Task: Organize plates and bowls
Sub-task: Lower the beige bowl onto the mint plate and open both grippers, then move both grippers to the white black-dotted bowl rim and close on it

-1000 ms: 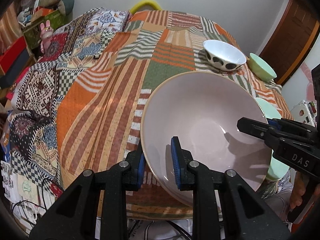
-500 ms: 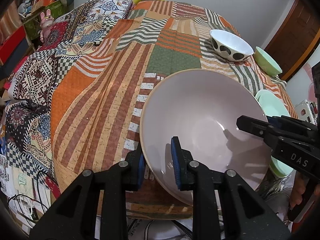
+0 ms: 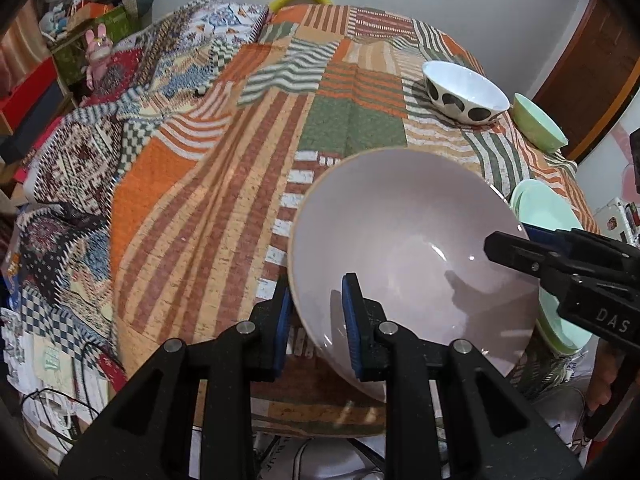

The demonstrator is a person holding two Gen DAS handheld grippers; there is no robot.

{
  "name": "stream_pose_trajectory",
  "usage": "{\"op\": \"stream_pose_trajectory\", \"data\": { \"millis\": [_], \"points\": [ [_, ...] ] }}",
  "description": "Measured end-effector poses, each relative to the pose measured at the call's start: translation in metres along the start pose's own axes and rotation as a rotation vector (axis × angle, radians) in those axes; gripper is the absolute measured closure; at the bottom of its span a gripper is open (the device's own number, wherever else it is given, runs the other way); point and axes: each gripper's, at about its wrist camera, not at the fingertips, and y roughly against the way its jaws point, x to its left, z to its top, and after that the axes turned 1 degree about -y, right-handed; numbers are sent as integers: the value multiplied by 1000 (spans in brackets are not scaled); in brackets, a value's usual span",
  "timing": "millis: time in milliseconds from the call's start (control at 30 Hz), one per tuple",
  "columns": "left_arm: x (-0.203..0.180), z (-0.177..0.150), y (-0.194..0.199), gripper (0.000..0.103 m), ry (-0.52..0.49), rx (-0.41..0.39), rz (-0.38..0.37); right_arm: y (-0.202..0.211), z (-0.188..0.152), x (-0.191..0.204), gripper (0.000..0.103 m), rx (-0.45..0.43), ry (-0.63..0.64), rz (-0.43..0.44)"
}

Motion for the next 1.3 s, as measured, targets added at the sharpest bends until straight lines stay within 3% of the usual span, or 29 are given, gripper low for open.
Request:
{"op": "stream_pose_trajectory", "data": {
  "millis": [467, 600, 700, 967, 1067, 1133, 1300],
  "points": [
    [-33, 28, 64, 76, -96, -171, 22, 62, 6, -25, 66, -159, -37, 19],
    [-49, 41, 84, 56, -121, -242, 1, 89, 12, -39, 61, -240, -58, 0],
    [-63, 56, 93, 56, -147, -281, -20, 105, 16, -49, 60, -290, -70, -28],
    [-94, 96, 93, 47, -168, -310, -82, 141, 32, -86, 53, -403, -128, -67],
    [-104, 111, 86, 46, -176, -308, -92, 146, 38, -98, 53, -425, -149, -75],
    [-109, 123, 78, 36, -179, -296, -107, 147, 44, -108, 53, -435, -165, -80],
    [-116, 153, 50, 35, -159, -256, -118, 138, 61, -127, 53, -432, -193, -100]
  ]
}}
